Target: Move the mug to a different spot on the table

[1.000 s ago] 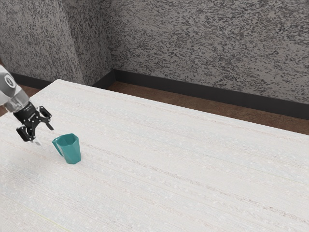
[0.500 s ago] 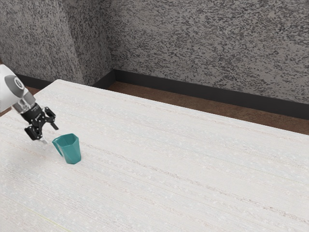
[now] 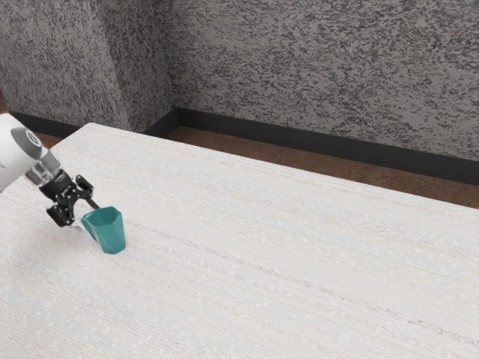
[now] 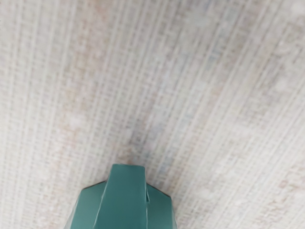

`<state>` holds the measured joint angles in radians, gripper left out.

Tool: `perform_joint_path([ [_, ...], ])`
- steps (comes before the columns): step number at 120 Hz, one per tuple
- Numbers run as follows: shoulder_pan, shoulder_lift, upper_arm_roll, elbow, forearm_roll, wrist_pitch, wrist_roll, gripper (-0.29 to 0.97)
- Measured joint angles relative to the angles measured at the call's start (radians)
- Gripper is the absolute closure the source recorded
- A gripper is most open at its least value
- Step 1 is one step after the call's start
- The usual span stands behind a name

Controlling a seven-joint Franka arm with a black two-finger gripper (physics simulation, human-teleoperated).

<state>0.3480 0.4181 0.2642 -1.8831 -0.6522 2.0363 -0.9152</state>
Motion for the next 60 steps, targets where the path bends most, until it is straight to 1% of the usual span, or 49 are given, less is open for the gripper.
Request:
perform_joint_path([
  [30,0.0,0.001,-0.002,-0.041,-0.014,0.022,0.023,0.02],
  [60,-0.001,0.004,-0.017,-0.045,-0.028,0.046,0.042,0.02],
])
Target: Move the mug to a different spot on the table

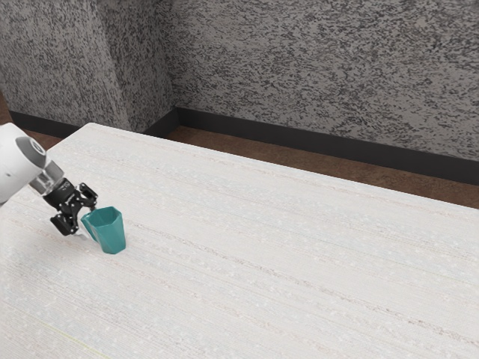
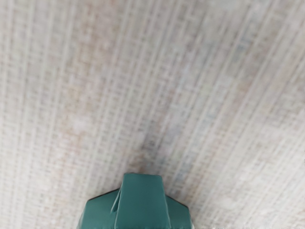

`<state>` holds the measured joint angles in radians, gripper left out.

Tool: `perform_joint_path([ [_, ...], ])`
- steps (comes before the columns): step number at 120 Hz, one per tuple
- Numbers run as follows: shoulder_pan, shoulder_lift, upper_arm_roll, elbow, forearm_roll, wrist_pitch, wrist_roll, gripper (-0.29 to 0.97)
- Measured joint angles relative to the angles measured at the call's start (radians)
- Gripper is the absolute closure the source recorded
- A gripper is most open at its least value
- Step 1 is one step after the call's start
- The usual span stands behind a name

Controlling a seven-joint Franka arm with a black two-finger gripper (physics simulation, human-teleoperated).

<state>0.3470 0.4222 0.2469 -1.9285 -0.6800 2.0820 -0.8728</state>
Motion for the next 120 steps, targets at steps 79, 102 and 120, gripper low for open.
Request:
perform_joint_path([
  [79,0.0,0.002,-0.008,-0.02,-0.018,0.033,0.035,0.3],
  [102,-0.002,0.0,-0.009,-0.02,-0.017,0.035,0.04,0.48],
  [120,-0.002,0.0,-0.012,-0.02,-0.016,0.035,0.044,0.57],
])
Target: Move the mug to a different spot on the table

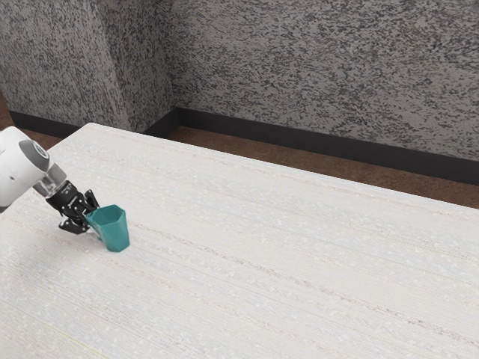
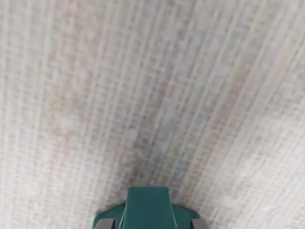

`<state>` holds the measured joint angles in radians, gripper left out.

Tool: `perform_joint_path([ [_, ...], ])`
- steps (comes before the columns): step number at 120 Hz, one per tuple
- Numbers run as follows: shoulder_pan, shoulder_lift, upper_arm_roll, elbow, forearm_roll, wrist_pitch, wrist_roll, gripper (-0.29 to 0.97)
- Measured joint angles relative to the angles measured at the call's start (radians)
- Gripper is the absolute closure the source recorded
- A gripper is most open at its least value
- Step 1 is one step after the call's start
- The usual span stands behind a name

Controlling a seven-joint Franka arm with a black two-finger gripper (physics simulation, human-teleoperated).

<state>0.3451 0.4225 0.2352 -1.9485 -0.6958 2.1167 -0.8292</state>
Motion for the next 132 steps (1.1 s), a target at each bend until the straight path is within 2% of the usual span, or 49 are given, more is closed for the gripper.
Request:
perform_joint_path([
  [57,-0.004,-0.017,-0.007,-0.008,0.004,-0.003,-0.008,0.62],
  [73,-0.012,-0.024,-0.014,-0.013,-0.036,-0.003,-0.018,0.61],
  [104,-0.065,-0.021,-0.078,-0.014,-0.117,0.006,-0.035,0.61],
  [132,-0.109,-0.022,-0.121,-0.021,-0.144,0.039,-0.051,0.61],
])
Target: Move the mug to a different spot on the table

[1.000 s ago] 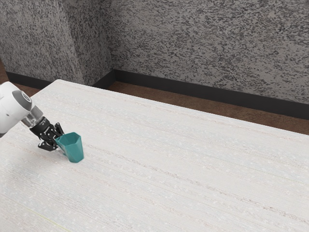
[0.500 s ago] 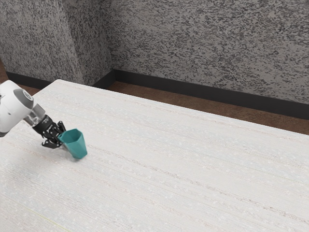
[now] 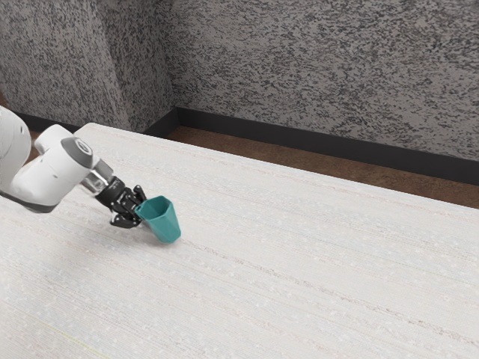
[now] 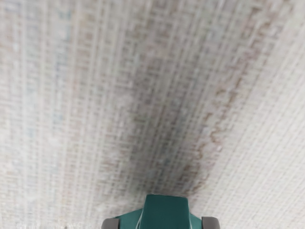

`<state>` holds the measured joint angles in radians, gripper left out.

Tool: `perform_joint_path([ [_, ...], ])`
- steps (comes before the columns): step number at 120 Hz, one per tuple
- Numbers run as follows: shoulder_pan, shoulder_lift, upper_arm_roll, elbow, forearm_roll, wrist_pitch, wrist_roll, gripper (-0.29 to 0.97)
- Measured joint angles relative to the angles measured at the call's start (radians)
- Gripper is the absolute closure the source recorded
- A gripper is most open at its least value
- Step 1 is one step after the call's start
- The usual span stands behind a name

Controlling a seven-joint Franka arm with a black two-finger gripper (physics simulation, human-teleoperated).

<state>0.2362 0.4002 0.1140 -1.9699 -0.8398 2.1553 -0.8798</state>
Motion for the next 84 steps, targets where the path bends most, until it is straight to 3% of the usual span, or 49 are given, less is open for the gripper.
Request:
perform_joint_path([
  [46,-0.045,-0.023,-0.074,-0.037,-0.008,0.064,-0.048,0.6],
  [84,-0.05,-0.021,-0.08,-0.055,-0.01,0.088,-0.085,0.6],
])
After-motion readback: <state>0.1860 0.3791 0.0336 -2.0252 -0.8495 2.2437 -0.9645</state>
